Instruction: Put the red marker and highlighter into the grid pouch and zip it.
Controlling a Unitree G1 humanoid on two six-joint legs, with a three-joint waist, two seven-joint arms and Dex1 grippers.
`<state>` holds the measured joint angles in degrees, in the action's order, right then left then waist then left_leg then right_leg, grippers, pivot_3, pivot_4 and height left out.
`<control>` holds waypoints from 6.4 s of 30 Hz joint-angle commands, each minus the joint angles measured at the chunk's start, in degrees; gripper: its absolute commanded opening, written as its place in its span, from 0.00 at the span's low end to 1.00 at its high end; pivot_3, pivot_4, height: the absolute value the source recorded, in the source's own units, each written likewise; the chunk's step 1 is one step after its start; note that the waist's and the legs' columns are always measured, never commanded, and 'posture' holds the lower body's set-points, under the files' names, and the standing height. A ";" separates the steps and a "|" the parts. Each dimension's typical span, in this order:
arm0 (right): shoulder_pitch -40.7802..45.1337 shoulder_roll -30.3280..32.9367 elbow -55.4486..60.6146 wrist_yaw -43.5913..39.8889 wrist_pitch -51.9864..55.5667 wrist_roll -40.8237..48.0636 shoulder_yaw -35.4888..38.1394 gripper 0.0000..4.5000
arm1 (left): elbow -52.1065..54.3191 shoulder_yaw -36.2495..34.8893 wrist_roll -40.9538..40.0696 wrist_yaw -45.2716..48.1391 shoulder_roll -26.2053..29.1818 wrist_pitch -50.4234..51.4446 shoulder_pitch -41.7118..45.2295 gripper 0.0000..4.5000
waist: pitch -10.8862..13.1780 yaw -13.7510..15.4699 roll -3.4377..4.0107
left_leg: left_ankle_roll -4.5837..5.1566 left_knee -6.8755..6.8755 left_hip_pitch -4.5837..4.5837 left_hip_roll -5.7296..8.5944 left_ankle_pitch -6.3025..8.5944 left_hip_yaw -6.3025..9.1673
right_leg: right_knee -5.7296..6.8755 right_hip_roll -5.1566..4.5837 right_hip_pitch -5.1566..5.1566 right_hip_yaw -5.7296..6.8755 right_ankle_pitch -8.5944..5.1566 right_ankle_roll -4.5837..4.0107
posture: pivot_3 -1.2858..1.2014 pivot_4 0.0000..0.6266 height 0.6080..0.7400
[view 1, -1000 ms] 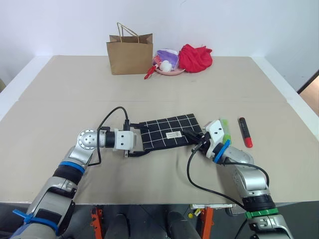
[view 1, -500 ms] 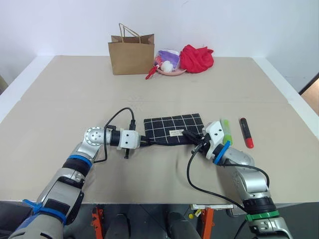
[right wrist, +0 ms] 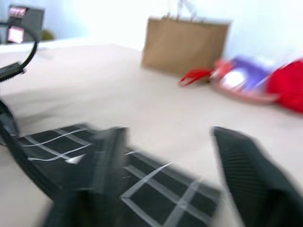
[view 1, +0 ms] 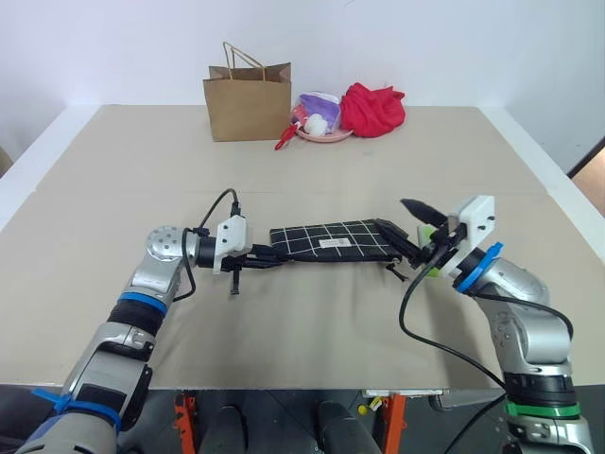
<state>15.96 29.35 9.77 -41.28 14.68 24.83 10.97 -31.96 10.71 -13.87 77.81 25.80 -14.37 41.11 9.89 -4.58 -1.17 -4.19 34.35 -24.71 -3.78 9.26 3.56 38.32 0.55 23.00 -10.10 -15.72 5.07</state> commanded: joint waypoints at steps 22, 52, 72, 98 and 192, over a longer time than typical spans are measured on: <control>-16.58 3.95 8.97 -5.47 -0.13 5.15 3.04 0.93 | 20.28 -3.73 -6.19 -1.54 4.30 16.07 -7.70 0.00 | 0.02 0.02 0.02 | 0.10 0.02 0.14 0.01 -0.18 0.08 | 0.26 -0.01 -0.07 0.11 -0.07 -0.19 | 0.52 0.24 1.00; -10.77 3.61 9.55 -6.91 0.74 7.52 0.45 0.01 | 24.42 -4.25 -7.81 -4.47 2.54 20.52 -9.14 0.00 | 0.02 0.04 0.01 | 0.11 0.02 0.12 0.01 -0.17 0.09 | 0.26 -0.01 -0.06 0.13 -0.09 -0.17 | 0.52 0.24 1.00; 1.27 -4.41 10.57 1.30 8.10 2.19 -14.48 0.01 | 26.01 -2.29 -6.53 -6.24 -0.41 19.71 -10.32 0.00 | 0.02 0.03 0.02 | 0.11 0.01 0.06 0.00 -0.17 0.12 | 0.26 -0.01 0.01 0.16 -0.08 -0.17 | 0.52 0.24 1.00; 8.68 -12.31 11.16 7.59 18.25 -2.58 -23.61 0.01 | 23.20 -1.46 -3.10 -8.88 -3.72 15.27 -8.56 0.00 | 0.02 0.01 0.02 | 0.11 0.01 -0.03 0.00 -0.17 0.43 | 0.28 0.00 0.03 0.46 -0.10 -0.24 | 0.52 0.24 1.00; -12.81 28.39 15.19 -23.54 25.73 23.64 11.16 0.25 | 23.93 -4.33 -7.10 -1.18 2.59 13.97 -9.43 0.00 | 0.17 0.24 0.19 | 0.23 0.08 -0.03 0.09 -0.10 0.55 | 0.36 -0.09 -0.05 0.62 -0.35 -0.34 | 0.52 0.24 1.00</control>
<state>2.93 56.98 24.89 -63.76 42.56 49.42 20.83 -9.05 6.90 -20.34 76.75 28.33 0.22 30.72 10.06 -4.33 -0.98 -3.97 34.43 -24.74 -3.69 9.15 4.11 38.69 0.46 22.94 -9.47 -16.07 4.72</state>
